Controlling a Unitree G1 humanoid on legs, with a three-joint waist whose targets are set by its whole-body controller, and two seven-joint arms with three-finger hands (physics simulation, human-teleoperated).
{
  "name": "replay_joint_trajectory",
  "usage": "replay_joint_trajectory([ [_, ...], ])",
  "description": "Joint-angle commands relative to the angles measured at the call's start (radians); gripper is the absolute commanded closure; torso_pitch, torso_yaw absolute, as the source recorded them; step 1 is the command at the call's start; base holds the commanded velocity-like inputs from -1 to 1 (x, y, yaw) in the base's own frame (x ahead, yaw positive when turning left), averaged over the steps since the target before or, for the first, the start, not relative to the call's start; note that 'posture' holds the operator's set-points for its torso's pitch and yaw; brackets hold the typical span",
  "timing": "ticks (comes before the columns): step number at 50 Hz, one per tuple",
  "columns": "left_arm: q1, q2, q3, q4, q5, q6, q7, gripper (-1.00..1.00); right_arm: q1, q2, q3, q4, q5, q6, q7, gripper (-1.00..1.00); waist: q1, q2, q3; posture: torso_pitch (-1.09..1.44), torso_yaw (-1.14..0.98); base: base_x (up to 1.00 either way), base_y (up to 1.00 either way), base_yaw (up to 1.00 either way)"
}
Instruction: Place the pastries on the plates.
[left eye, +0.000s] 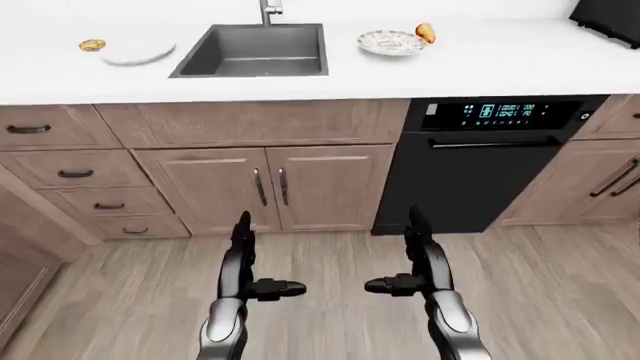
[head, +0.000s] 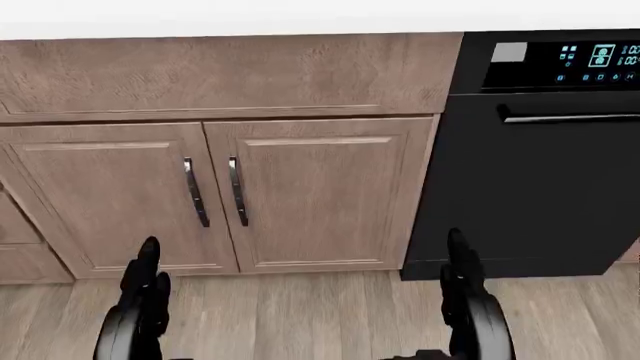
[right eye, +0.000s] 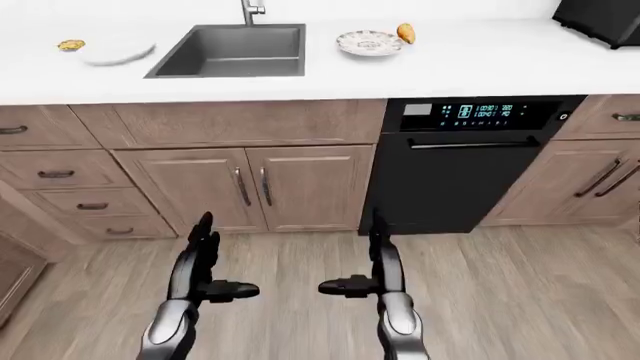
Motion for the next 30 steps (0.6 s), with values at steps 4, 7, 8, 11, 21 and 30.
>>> replay_joint_trajectory([
  [4,-0.121,0.036,-0.001,-0.416,0.035,0.300,-0.026,-1.00,-0.142,-0.039,-0.027,-0.381,-0.011,0.249,0.008,-1.00,0.007,-0.002,-0.034,0.00,0.00,0.00,0.00,0.00],
  [7,-0.254,0.060,0.024,-0.489,0.061,0.458,-0.041,-1.00,-0.268,-0.068,-0.055,-0.465,-0.003,0.384,0.013,-1.00,0.009,-0.009,-0.069,0.00,0.00,0.00,0.00,0.00],
  [8,-0.310,0.075,0.031,-0.499,0.063,0.511,-0.054,-1.00,-0.319,-0.084,-0.064,-0.479,-0.002,0.426,0.016,-1.00,0.010,-0.008,-0.074,0.00,0.00,0.00,0.00,0.00],
  [11,-0.500,0.126,0.064,-0.461,0.060,0.614,-0.075,-1.00,-0.531,-0.151,-0.102,-0.436,0.010,0.533,0.016,-1.00,0.011,-0.006,-0.084,0.00,0.00,0.00,0.00,0.00],
  [21,-0.948,0.267,0.098,-0.173,0.052,0.658,-0.121,-1.00,-0.901,-0.312,-0.143,-0.191,0.061,0.567,0.025,-1.00,0.011,0.009,-0.041,0.00,0.00,0.29,-0.07,0.00],
  [30,-0.987,0.320,0.114,-0.187,0.041,0.708,-0.120,-1.00,-0.970,-0.353,-0.139,-0.150,0.064,0.569,0.045,-1.00,0.030,-0.067,-0.038,0.00,0.00,0.55,-0.14,0.00],
])
